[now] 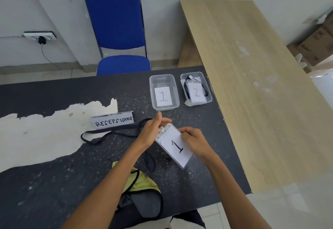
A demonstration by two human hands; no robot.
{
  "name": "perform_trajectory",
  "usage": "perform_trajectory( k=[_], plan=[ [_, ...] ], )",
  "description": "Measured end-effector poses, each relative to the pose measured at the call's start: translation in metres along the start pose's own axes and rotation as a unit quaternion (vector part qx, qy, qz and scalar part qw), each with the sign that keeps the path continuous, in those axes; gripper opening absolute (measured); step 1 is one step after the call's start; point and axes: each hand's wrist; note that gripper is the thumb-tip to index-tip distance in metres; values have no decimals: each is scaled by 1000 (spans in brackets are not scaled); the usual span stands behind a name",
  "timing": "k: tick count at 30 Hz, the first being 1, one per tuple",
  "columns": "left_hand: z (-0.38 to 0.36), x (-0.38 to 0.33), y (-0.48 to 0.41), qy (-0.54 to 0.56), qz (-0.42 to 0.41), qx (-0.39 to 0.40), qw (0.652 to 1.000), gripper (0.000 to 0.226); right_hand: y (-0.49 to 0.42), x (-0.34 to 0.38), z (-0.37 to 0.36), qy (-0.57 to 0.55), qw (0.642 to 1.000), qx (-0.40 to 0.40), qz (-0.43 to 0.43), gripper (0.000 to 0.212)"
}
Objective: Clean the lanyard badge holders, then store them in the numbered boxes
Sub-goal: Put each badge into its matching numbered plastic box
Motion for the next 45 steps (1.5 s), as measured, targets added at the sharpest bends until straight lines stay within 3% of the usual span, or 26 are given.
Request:
perform_trajectory(
  k=[5, 13, 18, 23, 28, 34, 36, 41, 43, 45],
  plan=[
    [2, 0, 1, 72, 6, -34, 997, 67, 3, 2, -1, -50, 998, 18, 17, 17],
    [0, -1, 3, 136, 24, -64, 988, 79, -3, 7, -4, -78, 997, 14, 25, 19],
    [-7, -6, 8, 225, 22, -23, 974, 85, -9, 13, -9, -131, 991, -20, 37, 15],
    [-18, -8, 14, 288, -11, -27, 957, 57, -18, 22, -20, -162, 980, -97, 59, 15],
    [-13, -15, 13, 291, 63, -56, 953, 31, -25, 24, -34, -137, 976, -153, 76, 18],
    [12, -31, 13, 300, 90, -59, 948, 20, -17, 28, -30, -298, 951, -76, 32, 34],
    [17, -41, 15, 314, 83, -34, 945, 14, -16, 20, -32, -315, 947, -18, 64, 43],
    [30, -58, 11, 298, 89, -12, 950, 28, -15, 17, -50, -313, 930, 131, 143, 83],
    [41, -60, 8, 298, 100, -29, 949, 36, -16, 10, -51, -287, 935, 173, 117, 97],
    [54, -61, 8, 310, 103, -48, 944, 37, -19, -5, -48, -262, 941, 198, 81, 95]
  ],
)
Point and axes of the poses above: each hand's wrist, its own y-axis away from the middle knuckle, its own z-axis out of the back of the hand, x = y × z, and after that the axes turned 12 degrees about x, right-handed
